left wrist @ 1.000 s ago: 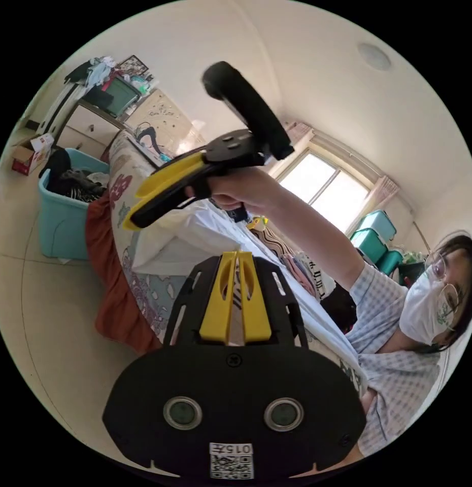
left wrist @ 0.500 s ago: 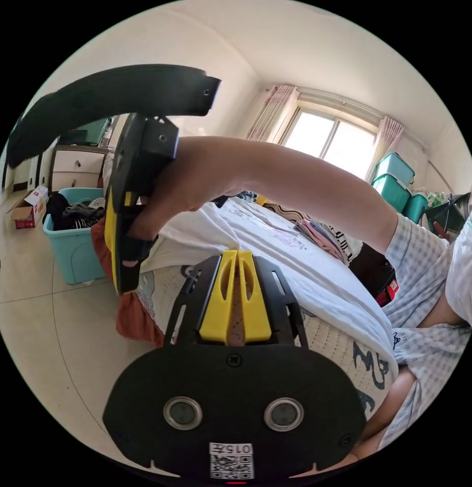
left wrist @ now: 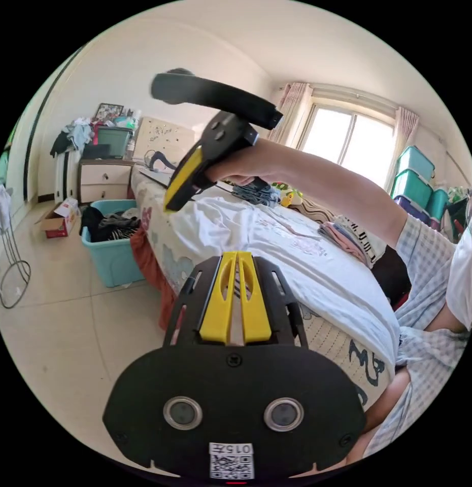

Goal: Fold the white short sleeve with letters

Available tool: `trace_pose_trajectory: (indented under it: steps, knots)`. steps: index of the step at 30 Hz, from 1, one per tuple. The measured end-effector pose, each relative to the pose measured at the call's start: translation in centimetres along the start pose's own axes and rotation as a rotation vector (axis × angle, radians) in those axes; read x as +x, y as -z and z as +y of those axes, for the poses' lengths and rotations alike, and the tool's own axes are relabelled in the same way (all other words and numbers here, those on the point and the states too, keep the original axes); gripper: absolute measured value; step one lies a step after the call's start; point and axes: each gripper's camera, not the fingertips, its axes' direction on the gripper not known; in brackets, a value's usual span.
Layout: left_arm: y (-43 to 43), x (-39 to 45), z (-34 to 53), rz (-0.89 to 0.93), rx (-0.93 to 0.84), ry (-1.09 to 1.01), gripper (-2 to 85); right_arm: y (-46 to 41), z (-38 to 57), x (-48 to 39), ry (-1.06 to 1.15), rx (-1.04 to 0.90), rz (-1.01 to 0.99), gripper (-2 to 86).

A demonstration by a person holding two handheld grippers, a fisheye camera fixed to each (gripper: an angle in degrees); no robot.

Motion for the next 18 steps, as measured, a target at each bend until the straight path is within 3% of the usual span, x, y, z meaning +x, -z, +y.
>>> trace_pose_trajectory:
  steps: [5, 10, 16, 18]
  knots:
    - [2.2, 4.3, -6.5, -0.065, 0.055, -0.158, -0.8, 5.2, 7.2, 8.2, -0.221, 0.152, -0.02, -1.0]
    - [-3.0, 10.9, -11.3, 0.182, -0.015, -0.373, 0.0, 7.6, 18.2, 12.1, -0.359, 0.225, -0.037, -1.0]
    - [-9.8, 10.7, -16.1, 0.116, -0.1, -0.233, 7.7, 5.6, 29.6, 13.3, -0.463, 0.227, -0.164, -1.0]
    - [-11.9, 11.8, -17.8, 0.12, -0.155, -0.277, 9.3, 4.7, 32.0, 14.3, -0.542, 0.226, -0.236, -1.0]
